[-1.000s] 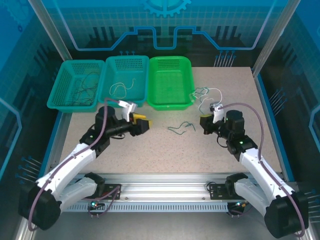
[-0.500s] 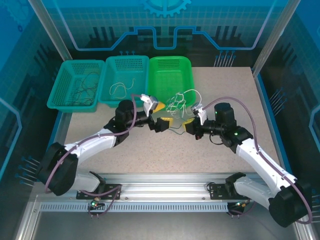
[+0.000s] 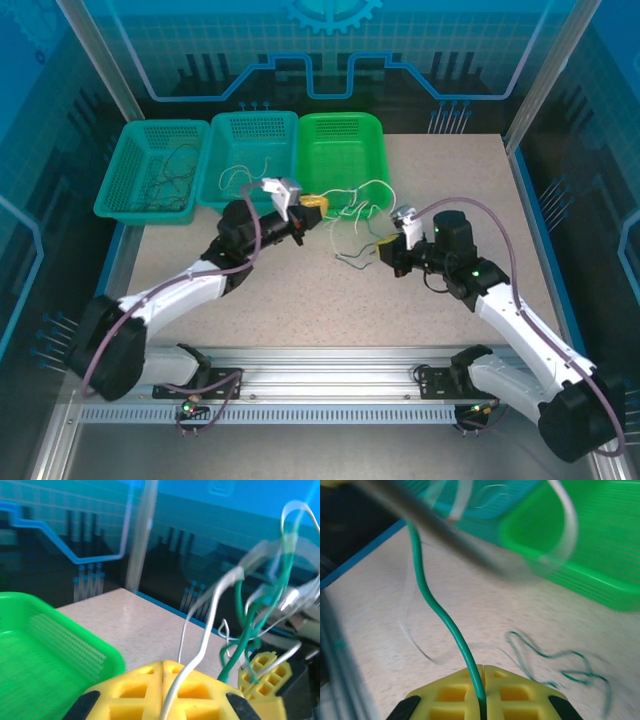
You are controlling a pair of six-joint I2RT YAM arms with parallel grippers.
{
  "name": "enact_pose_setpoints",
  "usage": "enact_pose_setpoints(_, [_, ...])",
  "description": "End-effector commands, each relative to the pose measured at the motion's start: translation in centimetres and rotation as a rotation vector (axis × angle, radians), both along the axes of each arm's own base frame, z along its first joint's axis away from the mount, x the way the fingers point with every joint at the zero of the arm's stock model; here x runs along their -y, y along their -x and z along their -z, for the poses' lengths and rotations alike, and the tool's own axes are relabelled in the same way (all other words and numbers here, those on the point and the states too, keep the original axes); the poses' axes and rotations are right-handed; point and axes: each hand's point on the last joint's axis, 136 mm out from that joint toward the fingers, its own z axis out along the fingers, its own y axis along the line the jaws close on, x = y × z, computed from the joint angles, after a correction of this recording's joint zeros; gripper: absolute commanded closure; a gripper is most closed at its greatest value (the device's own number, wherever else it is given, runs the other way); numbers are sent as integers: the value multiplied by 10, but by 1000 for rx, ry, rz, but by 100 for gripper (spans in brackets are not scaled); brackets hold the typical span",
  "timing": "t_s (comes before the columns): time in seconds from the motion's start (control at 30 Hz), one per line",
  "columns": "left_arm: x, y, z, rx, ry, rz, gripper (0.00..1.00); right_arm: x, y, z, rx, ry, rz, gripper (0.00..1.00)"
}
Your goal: Untangle the cables
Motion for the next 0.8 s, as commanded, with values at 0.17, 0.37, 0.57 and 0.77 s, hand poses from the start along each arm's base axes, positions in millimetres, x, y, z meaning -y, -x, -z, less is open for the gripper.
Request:
enact_pose_setpoints(0.17, [-114,-3,-17,-129,-52,-404,100,156,-27,43,-191,27,809,100])
enact_pose_setpoints(0.37, [-149,11,-14,-180,-57,-538,100,211,-16,67,-374,-35,1084,100])
enact_pose_setpoints(0.57, [-205,13,-4,-300,-2,-742,100,212,-21,70,-416,-61,1078,100])
enact_pose_setpoints(0.77, [-253,19,-13,-394,113,-814,100,215,-20,79,-503,-83,1092,100])
